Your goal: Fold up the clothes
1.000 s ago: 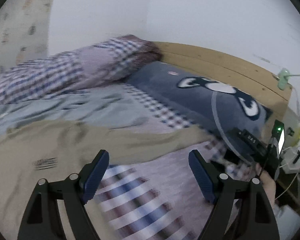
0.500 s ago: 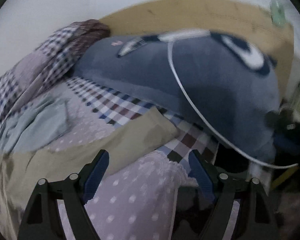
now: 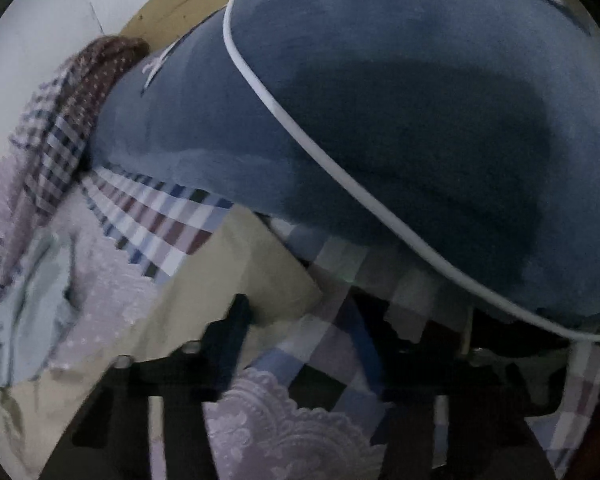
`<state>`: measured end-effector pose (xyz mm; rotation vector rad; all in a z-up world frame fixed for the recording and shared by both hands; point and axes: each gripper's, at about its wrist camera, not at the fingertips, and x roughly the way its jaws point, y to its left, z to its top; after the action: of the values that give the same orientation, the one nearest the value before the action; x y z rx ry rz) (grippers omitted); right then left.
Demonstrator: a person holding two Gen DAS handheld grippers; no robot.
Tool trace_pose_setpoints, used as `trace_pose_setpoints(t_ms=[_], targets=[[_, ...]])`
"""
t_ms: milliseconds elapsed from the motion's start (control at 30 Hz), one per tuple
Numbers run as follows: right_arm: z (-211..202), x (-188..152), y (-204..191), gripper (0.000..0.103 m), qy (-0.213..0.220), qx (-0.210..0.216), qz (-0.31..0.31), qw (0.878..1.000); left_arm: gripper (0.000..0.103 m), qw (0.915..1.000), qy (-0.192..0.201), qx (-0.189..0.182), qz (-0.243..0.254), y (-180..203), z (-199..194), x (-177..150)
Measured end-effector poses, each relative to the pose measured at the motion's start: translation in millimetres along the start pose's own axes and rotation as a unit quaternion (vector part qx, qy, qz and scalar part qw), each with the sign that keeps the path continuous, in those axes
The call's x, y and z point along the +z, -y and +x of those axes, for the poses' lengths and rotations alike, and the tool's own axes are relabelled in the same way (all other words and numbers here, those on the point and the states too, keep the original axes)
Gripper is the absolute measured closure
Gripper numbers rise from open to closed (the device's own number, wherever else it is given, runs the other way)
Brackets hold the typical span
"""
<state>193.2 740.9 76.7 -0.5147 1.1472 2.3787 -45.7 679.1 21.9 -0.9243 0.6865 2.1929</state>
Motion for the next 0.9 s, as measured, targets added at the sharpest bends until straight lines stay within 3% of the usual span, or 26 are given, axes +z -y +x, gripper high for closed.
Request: trace_pose_setpoints(t_ms=[33,267,433,567,633,733,900], targets=[[-0.7,0.3,-1.4,0.019,0.001,0.002,-0.002,1.000,0.093,0.9999,-0.001,0.006,-0.010,-3.1,-0.2,0.8],[1.2,-6.4,-26.4,0.019,-0.007,0.029,-0.042,0.999,0.096,0.9955,0.013,-0.014,-0.093,-46.8,-25.0,6.2],[11.9,-19.9,-54.5,0.019,-0.030,0.062,-0.089,0.994,0.096,0.9830,0.063,-0.042,-0.168,-113.0,-89.0,14.3],[21.7,-37.4,-84.2,0.019,-0.052,0.086,-0.144,0.984,0.096,0.9667,0.107,-0.046,-0.228,-179.1,-145.5,15.3],[29.1,-54.5,-107.5,0.019,-0.072,0.103,-0.188,0.974,0.096,0.9540,0.136,-0.046,-0.263,-216.8,-176.7,12.5],[38.8,-82.2,-142.3,0.019,-0.097,0.125,-0.245,0.957,0.096,0.9336,0.178,-0.041,-0.308,-265.3,-217.8,-5.6],[52.1,-127.9,-193.9,0.019,-0.135,0.167,-0.303,0.928,0.096,0.9066,0.210,-0.016,-0.366,-328.0,-268.8,-54.3]])
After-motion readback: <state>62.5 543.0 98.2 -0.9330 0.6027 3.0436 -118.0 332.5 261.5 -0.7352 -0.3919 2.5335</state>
